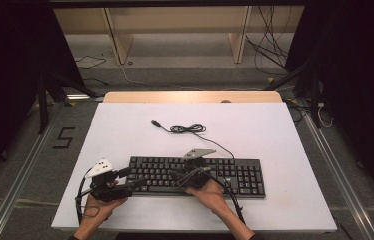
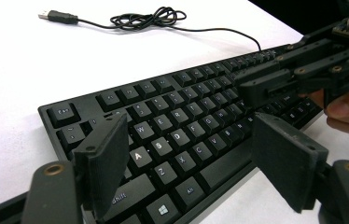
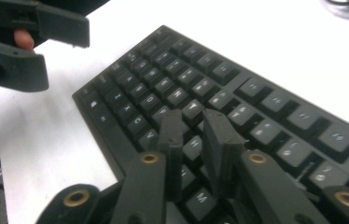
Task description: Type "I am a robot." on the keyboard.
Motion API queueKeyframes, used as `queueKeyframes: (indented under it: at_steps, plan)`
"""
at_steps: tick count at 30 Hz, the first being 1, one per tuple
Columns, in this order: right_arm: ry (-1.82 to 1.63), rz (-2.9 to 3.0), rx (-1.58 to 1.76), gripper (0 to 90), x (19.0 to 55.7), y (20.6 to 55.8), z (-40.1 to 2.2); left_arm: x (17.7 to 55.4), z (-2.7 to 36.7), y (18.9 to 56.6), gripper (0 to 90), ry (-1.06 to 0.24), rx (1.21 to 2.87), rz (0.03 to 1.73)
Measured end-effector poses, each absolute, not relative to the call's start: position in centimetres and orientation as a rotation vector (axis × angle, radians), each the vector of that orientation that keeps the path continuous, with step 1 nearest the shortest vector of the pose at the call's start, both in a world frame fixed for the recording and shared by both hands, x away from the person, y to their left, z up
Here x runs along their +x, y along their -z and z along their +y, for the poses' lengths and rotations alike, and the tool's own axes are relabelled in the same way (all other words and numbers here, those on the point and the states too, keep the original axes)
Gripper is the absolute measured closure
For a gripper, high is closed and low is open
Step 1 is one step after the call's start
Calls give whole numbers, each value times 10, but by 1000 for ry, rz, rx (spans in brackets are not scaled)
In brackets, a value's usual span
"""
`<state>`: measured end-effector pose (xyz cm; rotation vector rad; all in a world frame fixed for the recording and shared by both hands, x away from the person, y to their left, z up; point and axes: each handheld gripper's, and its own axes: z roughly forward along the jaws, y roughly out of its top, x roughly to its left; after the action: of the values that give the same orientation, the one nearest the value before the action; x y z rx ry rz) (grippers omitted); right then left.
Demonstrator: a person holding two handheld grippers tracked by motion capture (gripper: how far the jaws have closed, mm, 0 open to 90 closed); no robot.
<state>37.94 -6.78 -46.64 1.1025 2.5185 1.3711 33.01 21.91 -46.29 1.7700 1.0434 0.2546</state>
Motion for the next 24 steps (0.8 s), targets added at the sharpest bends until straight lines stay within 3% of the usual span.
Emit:
queueKeyframes:
  at_steps: [8,16,19,24]
  plan:
    - [-1378,2492,1133,579,385,462,-79,330,219,463,275,-255,1771,1041]
    - [-1347,2473,1168,489,390,459,-92,330,219,463,273,-254,1768,1037]
    - [-1338,2463,1182,492,393,460,-96,330,219,463,272,-254,1767,1037]
    - [-1312,2455,1185,644,394,461,-100,330,219,463,272,-252,1767,1036]
